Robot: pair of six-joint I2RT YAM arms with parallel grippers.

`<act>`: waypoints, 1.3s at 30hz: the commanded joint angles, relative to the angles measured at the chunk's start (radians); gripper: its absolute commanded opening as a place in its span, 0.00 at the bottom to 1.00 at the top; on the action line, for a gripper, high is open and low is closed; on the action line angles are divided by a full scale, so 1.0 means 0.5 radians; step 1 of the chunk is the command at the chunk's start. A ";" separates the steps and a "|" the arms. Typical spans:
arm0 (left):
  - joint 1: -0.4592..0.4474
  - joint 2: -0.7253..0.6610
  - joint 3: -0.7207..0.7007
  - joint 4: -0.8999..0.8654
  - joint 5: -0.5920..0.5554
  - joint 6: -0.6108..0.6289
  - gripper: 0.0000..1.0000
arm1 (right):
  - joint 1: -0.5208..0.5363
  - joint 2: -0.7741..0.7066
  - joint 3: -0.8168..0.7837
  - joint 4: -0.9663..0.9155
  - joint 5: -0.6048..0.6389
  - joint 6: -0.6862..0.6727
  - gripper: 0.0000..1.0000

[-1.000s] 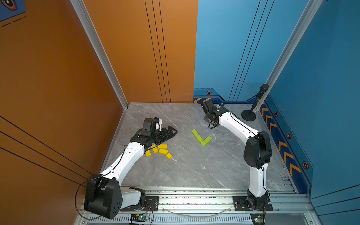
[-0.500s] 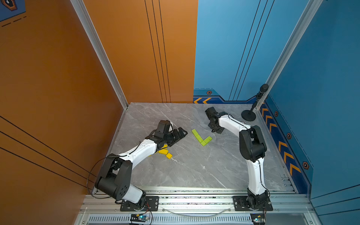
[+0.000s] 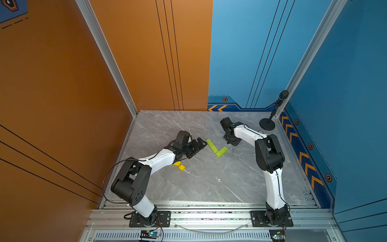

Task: Assemble the letter v with building blocks
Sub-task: Assemble the building block at the center of the board.

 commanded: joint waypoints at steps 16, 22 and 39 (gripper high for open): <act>0.010 -0.009 0.014 -0.042 -0.001 0.049 0.98 | 0.058 0.111 -0.035 0.017 -0.014 0.087 0.36; 0.013 -0.016 0.011 -0.049 -0.002 0.056 0.98 | 0.055 0.092 -0.059 0.017 -0.008 0.083 0.38; 0.001 -0.045 0.001 -0.078 -0.022 0.077 0.98 | 0.106 0.010 -0.137 0.040 0.005 0.174 0.33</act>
